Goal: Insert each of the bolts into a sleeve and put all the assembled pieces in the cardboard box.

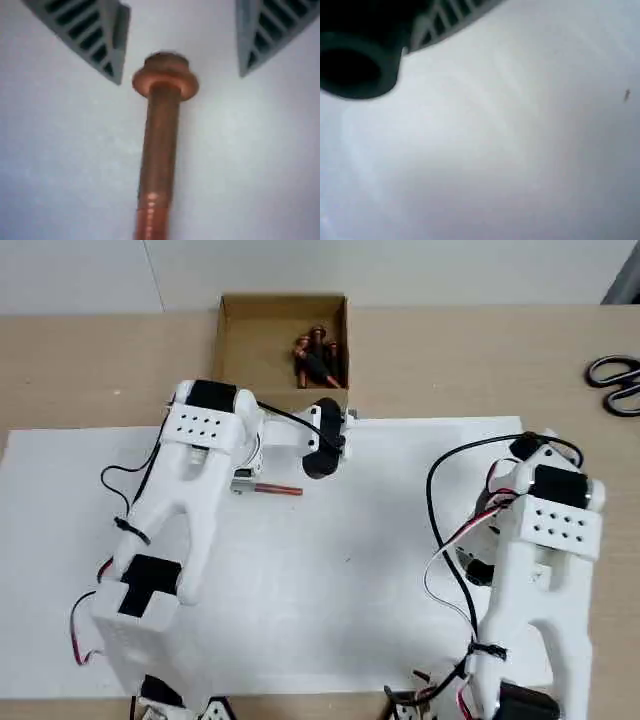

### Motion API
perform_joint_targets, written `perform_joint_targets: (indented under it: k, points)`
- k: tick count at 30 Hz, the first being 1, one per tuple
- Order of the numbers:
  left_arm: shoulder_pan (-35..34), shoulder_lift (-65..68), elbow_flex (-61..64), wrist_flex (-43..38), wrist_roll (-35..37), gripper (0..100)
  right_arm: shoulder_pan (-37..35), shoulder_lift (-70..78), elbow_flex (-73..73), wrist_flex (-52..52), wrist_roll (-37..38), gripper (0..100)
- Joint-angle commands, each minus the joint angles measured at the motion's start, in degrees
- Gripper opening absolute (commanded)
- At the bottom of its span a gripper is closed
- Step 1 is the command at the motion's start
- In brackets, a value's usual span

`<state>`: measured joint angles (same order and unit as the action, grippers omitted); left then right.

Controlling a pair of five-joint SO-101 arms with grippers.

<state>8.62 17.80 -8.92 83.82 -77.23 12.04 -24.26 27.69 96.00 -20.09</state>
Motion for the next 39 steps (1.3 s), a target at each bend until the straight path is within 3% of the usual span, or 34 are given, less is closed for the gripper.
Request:
perform_joint_targets:
  k: [1,6,8,13,19,21,25,31,35,39]
  points:
    - [0.3,-1.0,-2.2,-1.1,-3.9,15,0.3,-2.1,-0.4,-0.4,0.2,0.3]
    - [0.0,-1.1,-3.4,-0.4,-2.4,9,0.3,-2.1,-0.4,-0.4,0.2,0.3]
    - [0.5,-1.1,-4.0,0.4,3.3,4,0.3,-2.1,-0.4,-0.4,0.2,0.3]
    - [2.9,-1.1,-10.7,4.2,30.6,1,0.3,-2.1,-0.4,-0.4,0.2,0.3]
    - [3.7,-1.0,-19.6,7.2,69.0,1,0.3,-2.1,-0.4,-0.3,0.2,0.3]
    - [3.0,-1.1,-21.1,7.1,78.2,1,0.3,-2.1,-0.4,-0.2,0.2,0.3]
    - [2.4,-0.4,-18.9,7.6,93.7,1,0.3,-2.1,-0.4,-0.1,0.2,0.3]
    - [2.6,-0.4,-11.7,9.9,125.4,1,0.3,-2.1,-0.4,0.3,0.3,0.3]
    - [2.6,-0.4,-6.3,9.9,140.4,1,0.3,-2.1,-0.4,1.4,0.4,0.3]
    - [2.5,-0.4,-2.3,9.8,145.9,1,0.3,-2.1,-0.4,1.7,0.4,0.3]
